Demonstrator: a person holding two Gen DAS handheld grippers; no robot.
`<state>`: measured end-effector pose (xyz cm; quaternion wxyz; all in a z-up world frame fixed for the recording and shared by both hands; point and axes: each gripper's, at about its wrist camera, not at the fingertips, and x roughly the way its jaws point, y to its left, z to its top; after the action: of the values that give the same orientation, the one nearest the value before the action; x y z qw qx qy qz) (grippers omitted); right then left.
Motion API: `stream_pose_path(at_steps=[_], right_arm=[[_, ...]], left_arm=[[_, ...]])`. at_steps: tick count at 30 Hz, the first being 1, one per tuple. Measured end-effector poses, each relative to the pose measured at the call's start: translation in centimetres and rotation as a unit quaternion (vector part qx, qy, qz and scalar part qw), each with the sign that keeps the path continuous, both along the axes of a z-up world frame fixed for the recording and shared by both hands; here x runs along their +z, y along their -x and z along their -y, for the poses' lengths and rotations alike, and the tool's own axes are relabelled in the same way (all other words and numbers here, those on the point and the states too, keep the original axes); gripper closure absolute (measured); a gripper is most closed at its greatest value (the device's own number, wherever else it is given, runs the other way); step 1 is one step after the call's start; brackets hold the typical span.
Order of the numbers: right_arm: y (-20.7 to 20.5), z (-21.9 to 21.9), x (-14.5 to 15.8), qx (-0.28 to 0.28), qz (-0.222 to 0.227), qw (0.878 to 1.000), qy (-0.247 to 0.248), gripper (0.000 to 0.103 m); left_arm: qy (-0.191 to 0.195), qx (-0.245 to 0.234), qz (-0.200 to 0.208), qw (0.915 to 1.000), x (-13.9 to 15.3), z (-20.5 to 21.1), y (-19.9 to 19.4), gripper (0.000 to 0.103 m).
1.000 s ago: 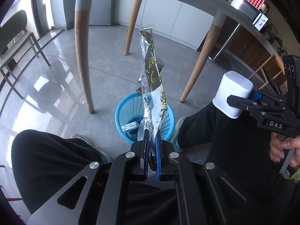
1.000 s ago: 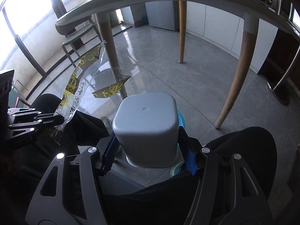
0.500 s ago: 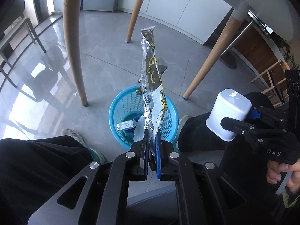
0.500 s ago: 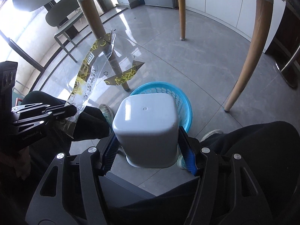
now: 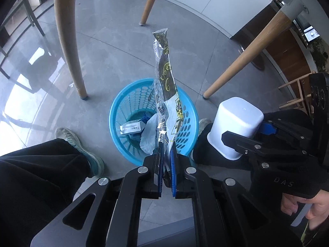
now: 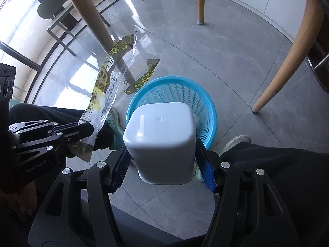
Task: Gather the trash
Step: 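Carry the foil wrapper and white cup down over the wastebasket with both tools, then open both tools to drop the wrapper and cup into the wastebasket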
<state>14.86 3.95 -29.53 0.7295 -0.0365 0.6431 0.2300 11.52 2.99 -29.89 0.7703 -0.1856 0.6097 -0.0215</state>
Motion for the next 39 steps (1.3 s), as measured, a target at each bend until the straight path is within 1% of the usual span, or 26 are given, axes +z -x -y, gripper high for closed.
stream_pose_path(at_steps=[3, 7, 9, 12, 19, 23, 26, 30, 34, 39], right_arm=[[-0.8, -0.3, -1.7, -0.002, -0.024, 1.000, 0.002, 0.046], [-1.7, -0.7, -3.7, -0.011, -0.054, 0.998, -0.002, 0.046], [-2.1, -0.8, -4.7, -0.017, -0.069, 0.997, -0.003, 0.046], [-2.6, -1.1, -5.9, -0.022, -0.080, 0.997, 0.004, 0.046], [-3.8, -1.5, -9.8, -0.028, -0.120, 0.992, 0.027, 0.046], [-4.7, -1.6, -12.2, -0.033, -0.140, 0.989, 0.041, 0.046], [-5.2, -1.5, -14.0, -0.041, -0.159, 0.986, 0.040, 0.046], [-5.7, -1.5, -15.9, -0.045, -0.176, 0.982, 0.047, 0.046], [-6.2, -1.4, -17.3, -0.048, -0.188, 0.979, 0.055, 0.046], [-6.4, -1.5, -17.8, -0.052, -0.198, 0.977, 0.051, 0.046]], left_arm=[[0.017, 0.006, -0.021, 0.9996, -1.3, -0.4, -1.0, 0.098], [0.029, 0.012, -0.046, 0.9985, -3.2, -0.7, -2.1, 0.098], [0.047, 0.016, -0.069, 0.9964, -4.8, -1.1, -2.7, 0.098], [0.057, 0.021, -0.099, 0.9933, -6.7, -1.5, -3.2, 0.098], [0.056, 0.023, -0.139, 0.9885, -9.4, -2.1, -4.2, 0.098], [0.044, 0.014, -0.153, 0.9872, -10.5, -2.0, -4.8, 0.098], [0.040, 0.004, -0.162, 0.9860, -11.5, -2.1, -5.3, 0.098], [0.025, -0.011, -0.189, 0.9816, -13.5, -2.1, -5.9, 0.098], [0.021, -0.016, -0.200, 0.9794, -14.5, -2.1, -6.5, 0.098], [0.022, -0.016, -0.202, 0.9791, -14.8, -2.0, -6.9, 0.097]])
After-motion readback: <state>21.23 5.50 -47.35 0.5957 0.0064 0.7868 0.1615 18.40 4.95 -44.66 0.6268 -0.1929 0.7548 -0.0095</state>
